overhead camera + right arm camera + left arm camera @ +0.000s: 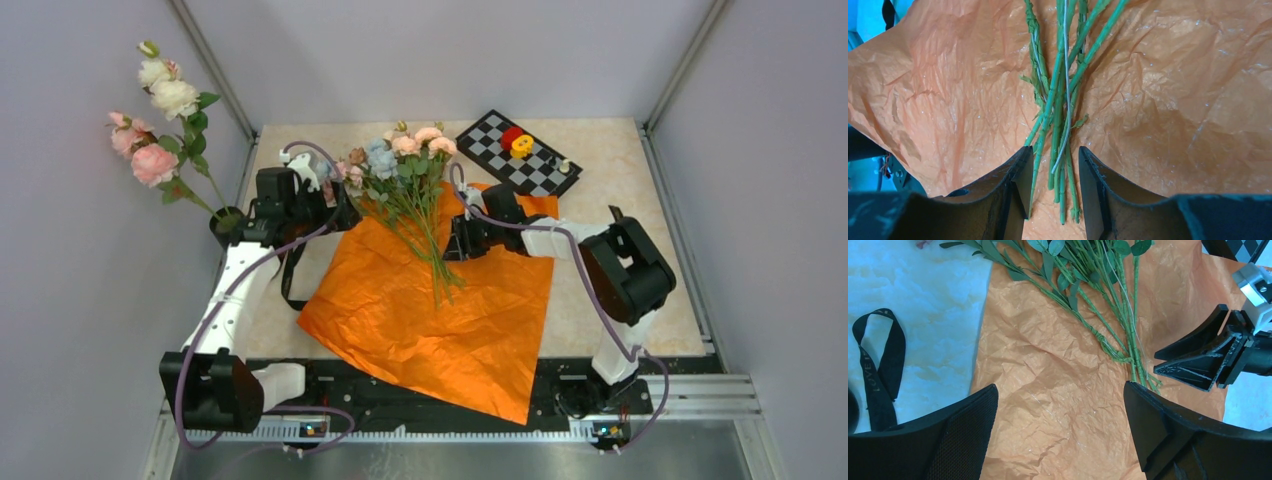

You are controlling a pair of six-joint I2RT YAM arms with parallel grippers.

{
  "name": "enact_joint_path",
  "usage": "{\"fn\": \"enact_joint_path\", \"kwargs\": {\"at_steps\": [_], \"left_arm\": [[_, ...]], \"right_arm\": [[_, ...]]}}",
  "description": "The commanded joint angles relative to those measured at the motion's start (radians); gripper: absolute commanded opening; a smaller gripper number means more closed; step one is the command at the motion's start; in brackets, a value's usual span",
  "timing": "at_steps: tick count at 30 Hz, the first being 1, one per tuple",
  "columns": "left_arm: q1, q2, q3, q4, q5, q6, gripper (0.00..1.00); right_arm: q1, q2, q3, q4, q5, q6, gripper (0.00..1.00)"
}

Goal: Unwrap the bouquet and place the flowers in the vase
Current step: Pick up the fake flower from the wrapping paper.

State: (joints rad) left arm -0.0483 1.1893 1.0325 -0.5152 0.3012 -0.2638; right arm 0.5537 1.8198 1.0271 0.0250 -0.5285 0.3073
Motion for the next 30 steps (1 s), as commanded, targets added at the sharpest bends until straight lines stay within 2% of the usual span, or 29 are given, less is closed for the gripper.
{"fn": "enact_joint_path", "kwargs": {"at_steps": [1, 8, 17, 25, 30], "left_arm": [[0.004, -0.021, -0.008, 0.048, 0.033, -0.008, 0.99], [0.003, -0.042, -0.014, 0.044, -0.004, 0.005, 0.99], [0.002, -0.039, -0.017, 0.043, -0.004, 0.003, 0.99], [0.002, -0.031, -0.02, 0.044, 0.006, -0.005, 0.99], [0.002, -0.028, -0.02, 0.043, 0.007, -0.008, 0.99]], "right_arm": [[0.002, 0.014, 0.03, 0.101, -0.067, -0.011, 0.4], [0.002, 0.099, 0.097, 0.084, -0.05, -0.046, 0.41], [0.002, 0.141, 0.137, 0.083, -0.054, -0.052, 0.29], [0.002, 0.159, 0.148, 0.087, -0.064, -0.049, 0.26], [0.002, 0.163, 0.15, 0.097, -0.083, -0.045, 0.17]]}}
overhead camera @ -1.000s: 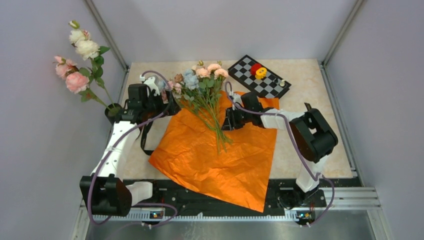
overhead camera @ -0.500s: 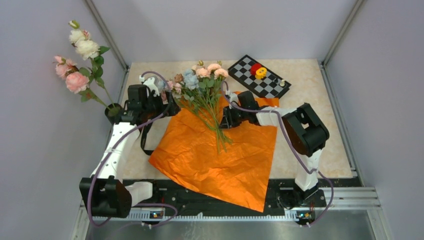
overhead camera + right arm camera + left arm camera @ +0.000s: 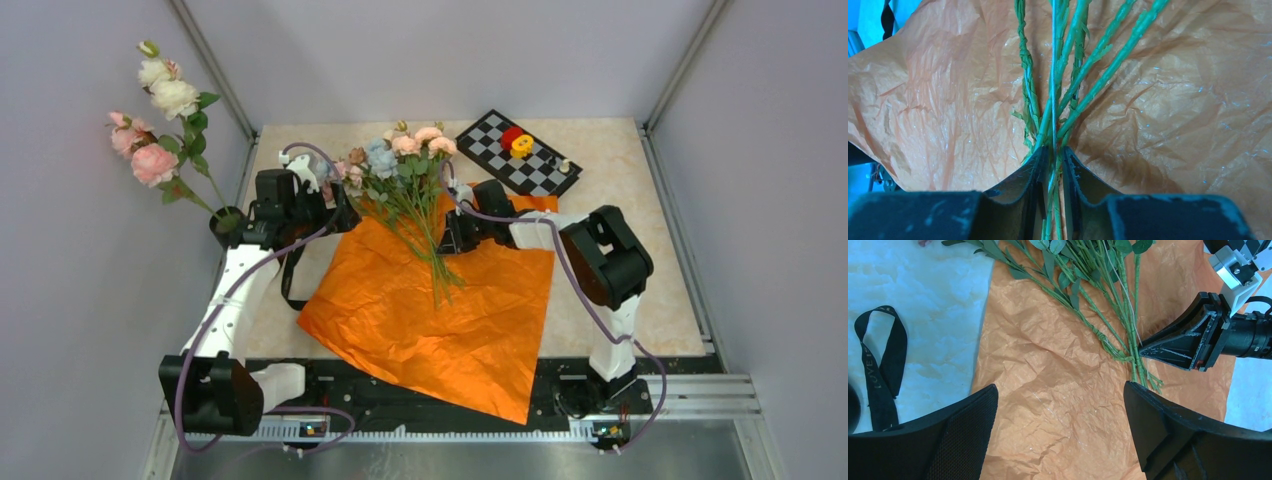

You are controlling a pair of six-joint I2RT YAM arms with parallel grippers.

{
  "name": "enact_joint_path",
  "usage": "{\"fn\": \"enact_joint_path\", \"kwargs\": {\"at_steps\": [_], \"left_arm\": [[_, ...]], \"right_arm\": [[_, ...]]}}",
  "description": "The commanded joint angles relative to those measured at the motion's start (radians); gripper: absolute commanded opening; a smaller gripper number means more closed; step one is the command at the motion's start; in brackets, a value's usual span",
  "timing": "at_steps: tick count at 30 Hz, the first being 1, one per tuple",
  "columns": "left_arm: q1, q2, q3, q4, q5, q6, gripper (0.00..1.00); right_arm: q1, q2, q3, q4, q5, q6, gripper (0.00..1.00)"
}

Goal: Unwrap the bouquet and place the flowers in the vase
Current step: Pick up the fake flower from the wrapping paper.

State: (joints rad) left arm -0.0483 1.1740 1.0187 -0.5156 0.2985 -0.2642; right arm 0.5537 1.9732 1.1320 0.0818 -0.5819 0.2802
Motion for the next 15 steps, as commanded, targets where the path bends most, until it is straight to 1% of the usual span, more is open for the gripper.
{"fn": "enact_joint_path", "kwargs": {"at_steps": [1, 5, 7, 15], "left_arm": [[0.002, -0.013, -0.006, 0.043, 0.01, -0.007, 0.99], [0.002, -0.014, -0.008, 0.042, -0.003, -0.009, 0.99], [0.002, -0.014, -0.008, 0.039, -0.011, -0.011, 0.99], [0.002, -0.019, -0.009, 0.038, -0.02, -0.015, 0.99]], "right_arm": [[0.001, 0.008, 0.045, 0.042, -0.03, -0.019, 0.14], [0.002, -0.001, 0.046, 0.037, -0.019, -0.028, 0.04], [0.002, -0.011, 0.044, 0.031, -0.009, -0.032, 0.0], [0.001, -0.087, 0.02, 0.026, 0.01, -0.03, 0.0]]}}
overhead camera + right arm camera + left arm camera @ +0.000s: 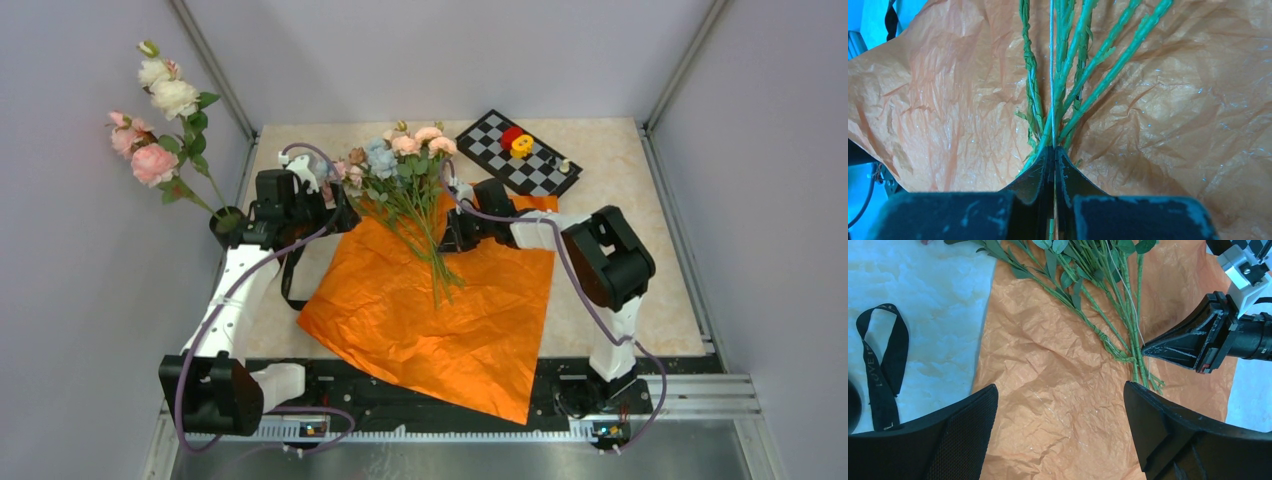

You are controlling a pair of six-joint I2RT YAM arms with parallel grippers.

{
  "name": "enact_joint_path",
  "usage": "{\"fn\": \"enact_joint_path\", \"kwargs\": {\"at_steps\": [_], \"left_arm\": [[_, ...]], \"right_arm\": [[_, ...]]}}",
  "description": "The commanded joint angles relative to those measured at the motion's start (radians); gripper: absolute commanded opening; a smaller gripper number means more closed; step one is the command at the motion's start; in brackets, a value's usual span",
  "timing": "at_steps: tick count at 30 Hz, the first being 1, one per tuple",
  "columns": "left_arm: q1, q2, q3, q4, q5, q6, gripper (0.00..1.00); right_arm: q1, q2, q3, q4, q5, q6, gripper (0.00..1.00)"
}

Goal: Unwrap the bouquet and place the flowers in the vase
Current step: Pick up the fake flower from the wrapping paper.

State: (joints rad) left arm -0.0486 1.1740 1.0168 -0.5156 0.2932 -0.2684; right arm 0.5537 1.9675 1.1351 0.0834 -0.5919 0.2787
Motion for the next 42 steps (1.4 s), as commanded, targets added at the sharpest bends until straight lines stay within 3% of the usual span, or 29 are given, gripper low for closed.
{"fn": "enact_joint_path", "kwargs": {"at_steps": [1, 14, 23, 30, 42], "left_arm": [[0.002, -0.019, -0.007, 0.038, -0.017, -0.011, 0.99], [0.003, -0.027, -0.008, 0.04, -0.04, -0.002, 0.99], [0.003, -0.048, 0.002, 0.095, 0.066, -0.055, 0.99], [0.003, -0.115, -0.013, 0.183, 0.184, -0.208, 0.99], [0.003, -0.18, -0.076, 0.556, 0.368, -0.578, 0.99]], "right_arm": [[0.002, -0.091, 0.012, 0.023, 0.025, -0.028, 0.0], [0.003, -0.214, 0.011, 0.03, 0.032, 0.033, 0.0], [0.005, -0.265, 0.105, 0.069, -0.022, 0.099, 0.0], [0.005, -0.296, 0.165, 0.096, -0.031, 0.114, 0.0], [0.04, -0.402, 0.161, 0.106, -0.035, 0.092, 0.0]]}}
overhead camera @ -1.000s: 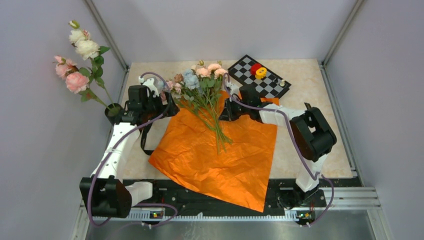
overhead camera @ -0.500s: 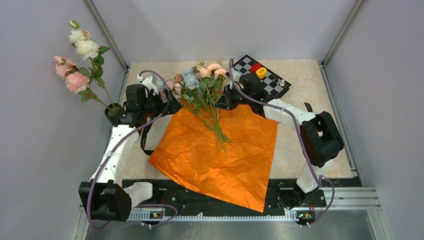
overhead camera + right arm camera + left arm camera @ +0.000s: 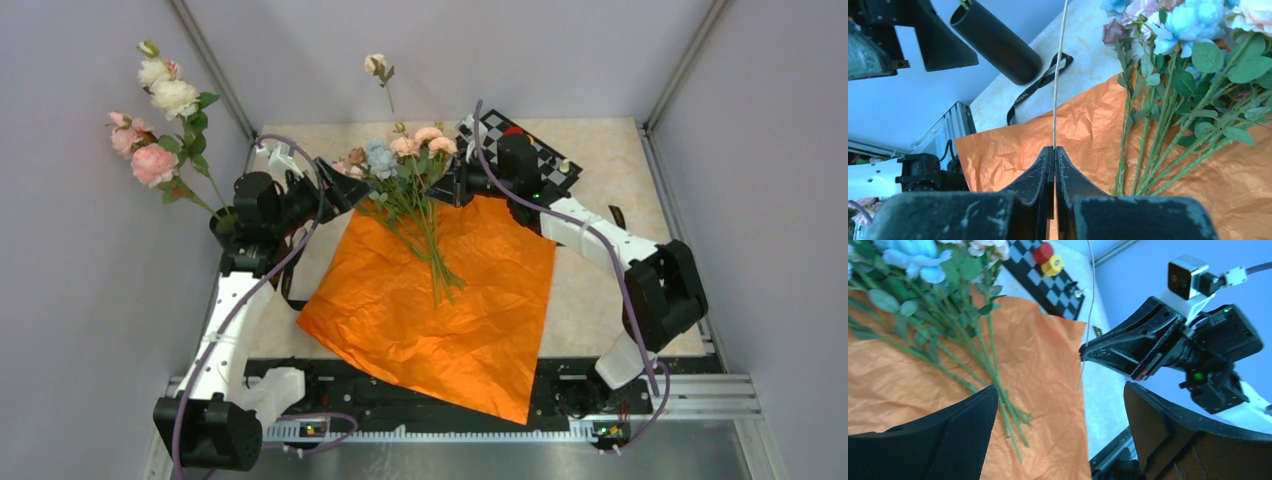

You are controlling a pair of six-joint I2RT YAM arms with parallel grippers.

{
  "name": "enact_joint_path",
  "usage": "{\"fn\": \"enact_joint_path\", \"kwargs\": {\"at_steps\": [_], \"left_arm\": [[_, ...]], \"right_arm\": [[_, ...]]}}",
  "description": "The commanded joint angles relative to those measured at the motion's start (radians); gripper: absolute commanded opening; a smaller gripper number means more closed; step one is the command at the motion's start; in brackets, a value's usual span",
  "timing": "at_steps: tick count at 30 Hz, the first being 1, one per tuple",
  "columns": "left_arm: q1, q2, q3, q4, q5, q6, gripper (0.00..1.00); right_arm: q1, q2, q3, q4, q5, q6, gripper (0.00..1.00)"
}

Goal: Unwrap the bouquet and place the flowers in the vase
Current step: Pick up the fake flower from the wrapping paper.

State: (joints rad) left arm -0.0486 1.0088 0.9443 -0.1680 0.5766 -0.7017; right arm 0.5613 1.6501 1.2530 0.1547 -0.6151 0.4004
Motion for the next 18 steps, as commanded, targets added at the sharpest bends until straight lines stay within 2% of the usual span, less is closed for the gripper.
{"fn": "enact_joint_path", "kwargs": {"at_steps": [1, 8, 14, 18], "left_arm": [[0.003, -0.013, -0.001, 0.228, 0.091, -0.161, 0.99], [0.003, 0.004, 0.002, 0.348, 0.107, -0.27, 0.99], [0.003, 0.019, 0.007, 0.548, 0.156, -0.436, 0.99], [0.004, 0.013, 0.019, 0.557, 0.154, -0.451, 0.99]], "right_arm": [[0.038, -0.096, 0.036, 0.036, -0.011, -0.034, 0.0], [0.1, -0.168, -0.002, 0.017, -0.006, -0.069, 0.0], [0.166, -0.187, 0.002, -0.03, 0.006, -0.115, 0.0], [0.21, -0.188, 0.008, -0.048, 0.008, -0.138, 0.0]]}}
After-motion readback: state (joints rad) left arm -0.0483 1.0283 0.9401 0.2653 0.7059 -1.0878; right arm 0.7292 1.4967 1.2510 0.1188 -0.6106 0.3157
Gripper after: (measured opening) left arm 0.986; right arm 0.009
